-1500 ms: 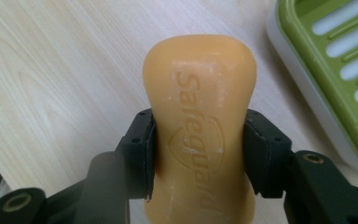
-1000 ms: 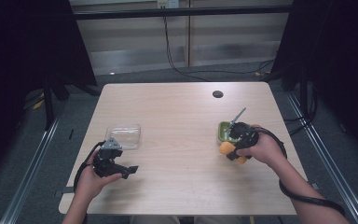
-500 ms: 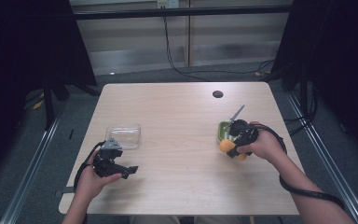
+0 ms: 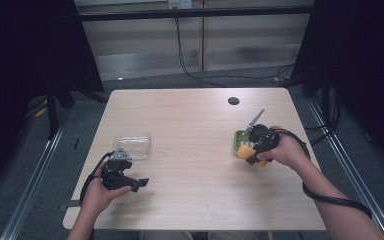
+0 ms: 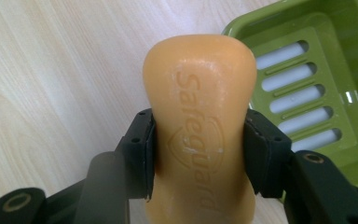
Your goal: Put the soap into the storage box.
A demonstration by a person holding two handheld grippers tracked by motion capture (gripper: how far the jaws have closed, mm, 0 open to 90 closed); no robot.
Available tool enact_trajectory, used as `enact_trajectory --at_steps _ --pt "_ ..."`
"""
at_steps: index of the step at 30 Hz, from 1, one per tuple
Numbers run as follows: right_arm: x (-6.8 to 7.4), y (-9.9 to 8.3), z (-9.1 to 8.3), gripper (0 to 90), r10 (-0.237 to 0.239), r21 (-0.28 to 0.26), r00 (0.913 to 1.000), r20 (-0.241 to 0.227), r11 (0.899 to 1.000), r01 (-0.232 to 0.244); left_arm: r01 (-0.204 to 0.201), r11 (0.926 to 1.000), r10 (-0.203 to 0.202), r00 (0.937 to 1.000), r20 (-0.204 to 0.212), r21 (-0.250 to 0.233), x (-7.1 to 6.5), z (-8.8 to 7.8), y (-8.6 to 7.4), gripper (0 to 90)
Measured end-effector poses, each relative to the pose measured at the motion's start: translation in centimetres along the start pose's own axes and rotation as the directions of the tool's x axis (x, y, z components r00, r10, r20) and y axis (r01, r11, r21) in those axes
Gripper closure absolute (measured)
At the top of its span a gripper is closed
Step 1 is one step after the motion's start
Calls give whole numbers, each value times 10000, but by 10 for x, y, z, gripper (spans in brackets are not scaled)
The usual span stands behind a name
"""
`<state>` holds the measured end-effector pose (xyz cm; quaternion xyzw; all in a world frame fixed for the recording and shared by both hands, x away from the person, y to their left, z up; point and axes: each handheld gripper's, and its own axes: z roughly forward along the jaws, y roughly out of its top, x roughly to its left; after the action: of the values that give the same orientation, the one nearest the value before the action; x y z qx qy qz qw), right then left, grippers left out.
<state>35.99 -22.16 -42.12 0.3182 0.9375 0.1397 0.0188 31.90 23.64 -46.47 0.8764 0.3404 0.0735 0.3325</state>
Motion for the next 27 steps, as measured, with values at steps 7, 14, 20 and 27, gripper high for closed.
enact_trajectory --at_steps 7,14,20,27 --pt "-6 -2 -2 505 -150 -106 9999 31 9998 150 -49 9999 49 10000 -6 100 0 2 0 68" --pt "-12 -4 -4 505 -163 -122 9998 109 9998 164 -91 9999 91 10000 11 138 -1 2 1 68" --pt "-16 -5 -5 505 -144 -95 9998 165 9998 146 -81 9999 81 10000 15 64 0 3 0 68" --pt "-21 -4 -5 505 -367 -135 9990 237 9992 370 -25 10000 25 10000 30 88 0 3 0 68"
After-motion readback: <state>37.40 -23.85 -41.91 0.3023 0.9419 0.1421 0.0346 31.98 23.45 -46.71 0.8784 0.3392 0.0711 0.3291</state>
